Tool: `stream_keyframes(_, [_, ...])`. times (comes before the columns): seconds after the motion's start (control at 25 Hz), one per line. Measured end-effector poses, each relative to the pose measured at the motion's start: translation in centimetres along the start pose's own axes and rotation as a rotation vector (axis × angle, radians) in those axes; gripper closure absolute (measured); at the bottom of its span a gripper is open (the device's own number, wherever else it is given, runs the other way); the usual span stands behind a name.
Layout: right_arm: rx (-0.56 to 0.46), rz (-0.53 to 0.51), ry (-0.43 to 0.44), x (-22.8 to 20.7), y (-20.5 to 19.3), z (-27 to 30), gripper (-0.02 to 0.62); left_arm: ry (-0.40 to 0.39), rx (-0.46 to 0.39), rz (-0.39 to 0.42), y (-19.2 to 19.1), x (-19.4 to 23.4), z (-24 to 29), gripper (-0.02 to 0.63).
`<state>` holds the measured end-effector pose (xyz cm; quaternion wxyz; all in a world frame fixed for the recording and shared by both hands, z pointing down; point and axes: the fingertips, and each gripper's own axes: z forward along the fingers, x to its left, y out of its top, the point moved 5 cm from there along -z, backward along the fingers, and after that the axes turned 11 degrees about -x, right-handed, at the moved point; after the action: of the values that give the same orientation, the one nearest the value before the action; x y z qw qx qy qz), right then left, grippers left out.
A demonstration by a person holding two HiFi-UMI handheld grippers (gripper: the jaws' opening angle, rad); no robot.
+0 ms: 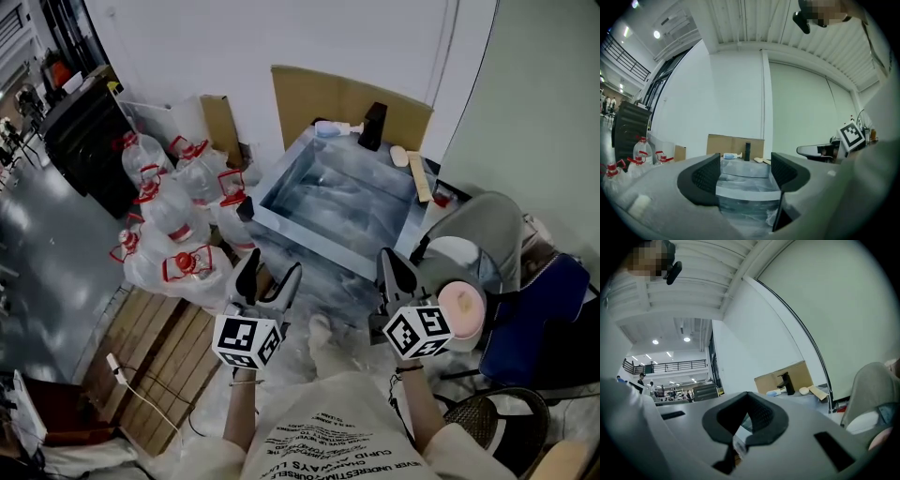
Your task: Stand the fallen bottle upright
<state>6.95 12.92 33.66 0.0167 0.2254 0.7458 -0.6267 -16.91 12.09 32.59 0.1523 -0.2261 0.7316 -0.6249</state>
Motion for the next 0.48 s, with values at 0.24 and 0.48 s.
stream_keyframes(0.24, [0.003, 0.012, -0.024, -1.8, -1.1, 5.0, 0.591, -0.025, 0.012, -0.012, -1.2, 2.7, 4.8, 0.281])
stream_keyframes(0.48, [0.025, 0.016, -0.029, -3.3, -2.1, 10.7, 0.591, -0.054, 0.042, -0.029, -2.3, 5.5, 10.2, 0.281])
